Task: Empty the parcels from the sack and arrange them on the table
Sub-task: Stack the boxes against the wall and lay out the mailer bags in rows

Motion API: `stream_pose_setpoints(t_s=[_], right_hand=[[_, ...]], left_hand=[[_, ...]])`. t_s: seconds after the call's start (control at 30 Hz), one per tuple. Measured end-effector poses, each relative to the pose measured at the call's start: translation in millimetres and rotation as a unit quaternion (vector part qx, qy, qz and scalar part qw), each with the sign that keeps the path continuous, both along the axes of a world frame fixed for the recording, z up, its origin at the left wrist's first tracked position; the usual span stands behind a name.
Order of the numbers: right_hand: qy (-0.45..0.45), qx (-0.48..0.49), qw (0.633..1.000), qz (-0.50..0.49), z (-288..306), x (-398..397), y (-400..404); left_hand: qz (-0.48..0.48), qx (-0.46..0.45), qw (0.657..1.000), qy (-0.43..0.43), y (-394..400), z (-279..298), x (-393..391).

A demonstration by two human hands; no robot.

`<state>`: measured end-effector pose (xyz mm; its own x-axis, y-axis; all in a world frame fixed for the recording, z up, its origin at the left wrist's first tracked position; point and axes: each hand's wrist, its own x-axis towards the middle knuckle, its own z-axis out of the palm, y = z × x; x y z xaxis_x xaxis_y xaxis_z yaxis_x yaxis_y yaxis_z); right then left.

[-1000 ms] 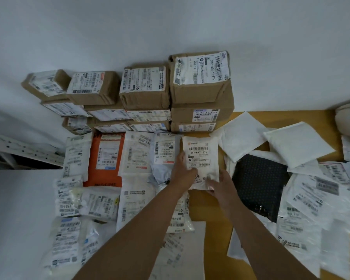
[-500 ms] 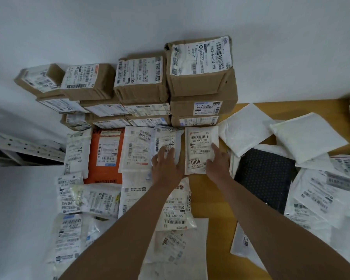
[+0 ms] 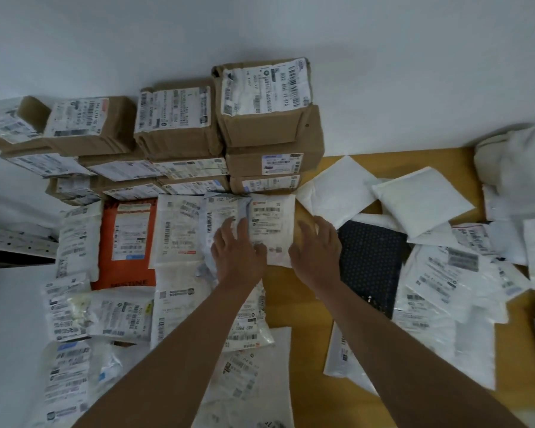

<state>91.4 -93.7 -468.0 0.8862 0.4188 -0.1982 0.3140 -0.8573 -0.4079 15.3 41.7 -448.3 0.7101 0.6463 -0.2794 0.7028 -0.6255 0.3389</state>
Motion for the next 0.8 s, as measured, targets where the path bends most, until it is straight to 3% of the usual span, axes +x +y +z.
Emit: stream_pose_setpoints(t_s=[0.1,0.2,0.3,0.43,0.5,0.6,0.8], right_hand=[[-0.093,-0.051,0.991,-0.082,7,-2,-71],[-0.015,-0.105,0.971,-0.216,16,-1,-150],[0.084,-0.136,0.941,-0.298,15,-3,-217],[0.207,-0.16,0.94,-0.217,1,5,-262],[0.184,-0.185,0.954,-0.146,-5,12,-263],[0.087,-0.141,0.984,-0.069,-7,21,-271],[0.107,-0.087,0.99,-0.017,-3,24,-299]], left_hand=[[-0.119,-0.065,0.988,-0.076,-65,0,13],[-0.296,-0.138,0.944,-0.053,-138,-7,18],[-0.367,-0.135,0.919,0.043,-181,-19,15],[-0.293,-0.098,0.95,0.051,-195,-26,15],[-0.253,-0.081,0.963,0.039,-193,-25,21],[-0.223,-0.074,0.972,-0.002,-202,-23,27],[-0.16,-0.125,0.976,-0.075,-237,-12,7]])
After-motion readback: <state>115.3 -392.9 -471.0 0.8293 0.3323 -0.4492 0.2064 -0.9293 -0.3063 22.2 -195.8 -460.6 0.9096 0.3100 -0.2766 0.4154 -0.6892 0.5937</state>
